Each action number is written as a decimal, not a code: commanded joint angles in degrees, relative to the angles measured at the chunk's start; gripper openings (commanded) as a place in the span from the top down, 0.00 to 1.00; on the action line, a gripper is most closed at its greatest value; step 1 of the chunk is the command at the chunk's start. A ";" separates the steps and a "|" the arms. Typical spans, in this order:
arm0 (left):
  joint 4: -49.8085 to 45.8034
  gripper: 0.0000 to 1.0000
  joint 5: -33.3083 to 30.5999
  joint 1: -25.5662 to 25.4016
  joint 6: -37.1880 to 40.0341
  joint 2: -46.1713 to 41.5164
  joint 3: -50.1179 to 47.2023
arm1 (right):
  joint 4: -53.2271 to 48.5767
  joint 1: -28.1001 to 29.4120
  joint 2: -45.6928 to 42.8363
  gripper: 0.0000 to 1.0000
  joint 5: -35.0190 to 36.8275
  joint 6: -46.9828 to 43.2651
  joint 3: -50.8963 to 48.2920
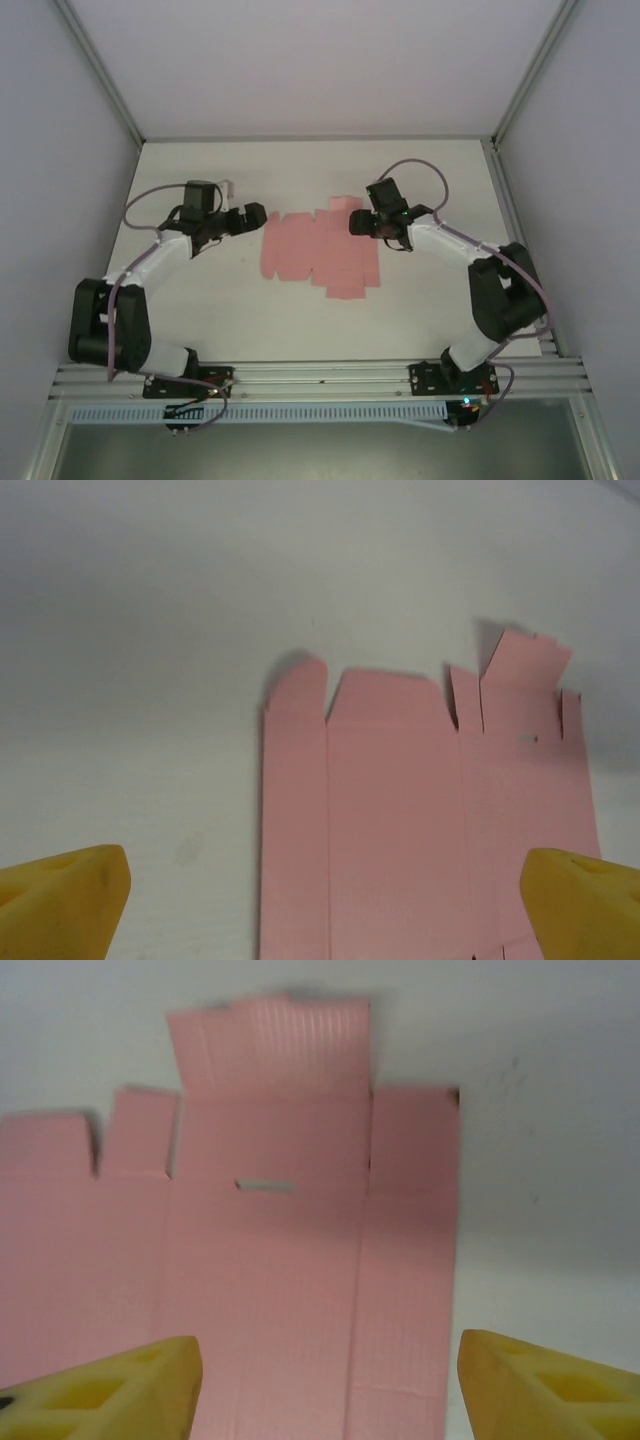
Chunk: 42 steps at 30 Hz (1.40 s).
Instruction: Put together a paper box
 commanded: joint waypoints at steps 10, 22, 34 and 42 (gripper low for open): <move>-2.05 0.00 3.35 -5.40 0.57 15.59 4.87 | 1.22 0.07 7.46 0.53 0.91 5.59 -2.10; 7.23 0.10 17.61 -6.59 1.34 17.68 1.89 | 9.98 0.25 8.72 0.65 -4.26 10.21 -11.70; 35.05 0.14 32.08 -6.46 -10.24 8.90 -7.22 | 16.55 0.25 5.81 0.65 -4.76 13.01 -19.54; 28.86 0.34 28.08 -7.46 -4.79 5.64 -5.21 | 20.67 0.07 5.45 0.65 -6.15 13.49 -21.46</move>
